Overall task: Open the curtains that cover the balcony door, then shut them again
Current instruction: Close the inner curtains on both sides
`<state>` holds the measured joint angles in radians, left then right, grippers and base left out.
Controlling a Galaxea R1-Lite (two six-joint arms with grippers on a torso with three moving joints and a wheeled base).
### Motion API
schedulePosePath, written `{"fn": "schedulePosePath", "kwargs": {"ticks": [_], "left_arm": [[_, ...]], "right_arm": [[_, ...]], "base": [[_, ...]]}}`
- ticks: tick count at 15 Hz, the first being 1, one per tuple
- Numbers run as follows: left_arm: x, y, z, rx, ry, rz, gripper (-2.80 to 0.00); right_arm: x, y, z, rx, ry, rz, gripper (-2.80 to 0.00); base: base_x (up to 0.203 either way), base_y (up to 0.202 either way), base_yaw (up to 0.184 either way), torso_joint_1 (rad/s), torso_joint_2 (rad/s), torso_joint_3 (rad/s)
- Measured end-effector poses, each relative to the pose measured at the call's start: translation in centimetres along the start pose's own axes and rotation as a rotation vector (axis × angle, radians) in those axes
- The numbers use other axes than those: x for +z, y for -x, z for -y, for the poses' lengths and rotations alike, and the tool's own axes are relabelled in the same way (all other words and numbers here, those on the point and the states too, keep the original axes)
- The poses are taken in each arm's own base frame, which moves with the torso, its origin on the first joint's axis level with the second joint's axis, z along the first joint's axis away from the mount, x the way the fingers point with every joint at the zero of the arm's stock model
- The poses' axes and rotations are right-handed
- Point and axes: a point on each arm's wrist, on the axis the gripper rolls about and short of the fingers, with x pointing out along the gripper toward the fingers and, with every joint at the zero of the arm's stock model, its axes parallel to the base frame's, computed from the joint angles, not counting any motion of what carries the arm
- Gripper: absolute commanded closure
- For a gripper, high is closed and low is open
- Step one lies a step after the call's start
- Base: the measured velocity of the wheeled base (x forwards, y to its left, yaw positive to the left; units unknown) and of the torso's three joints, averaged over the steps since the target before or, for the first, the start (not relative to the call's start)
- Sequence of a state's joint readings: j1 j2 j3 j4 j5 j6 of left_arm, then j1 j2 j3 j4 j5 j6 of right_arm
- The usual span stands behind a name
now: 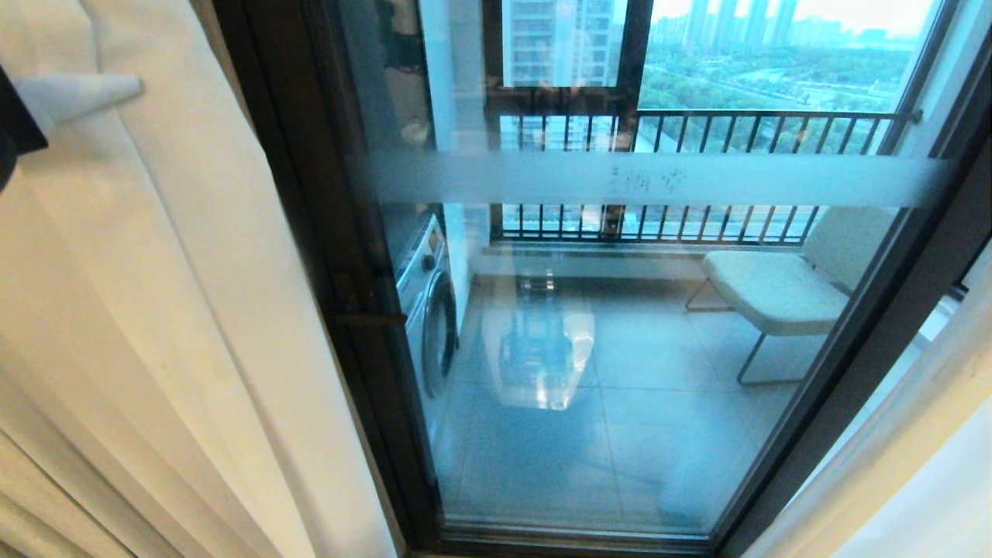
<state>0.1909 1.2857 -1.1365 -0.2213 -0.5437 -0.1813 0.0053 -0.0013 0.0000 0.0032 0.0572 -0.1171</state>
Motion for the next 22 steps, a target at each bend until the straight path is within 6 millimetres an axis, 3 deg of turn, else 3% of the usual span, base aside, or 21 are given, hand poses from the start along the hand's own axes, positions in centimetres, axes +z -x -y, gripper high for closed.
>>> {"fn": "schedulePosePath", "kwargs": {"ticks": [12,22], "left_arm": [[-0.48,0.3,0.07,0.004,0.007,-0.011,0.0],[-0.33,0.35,0.11,0.003,0.003,-0.005,0.0]], "right_arm": [[0.0,0.0,0.0,0.0,0.0,0.0,0.0],[0.0,0.0,0.0,0.0,0.0,0.0,0.0]], "base": [[0.0,0.0,0.0,0.0,0.0,0.0],[0.001,-0.18,0.001,0.003,0.0,0.001]]}}
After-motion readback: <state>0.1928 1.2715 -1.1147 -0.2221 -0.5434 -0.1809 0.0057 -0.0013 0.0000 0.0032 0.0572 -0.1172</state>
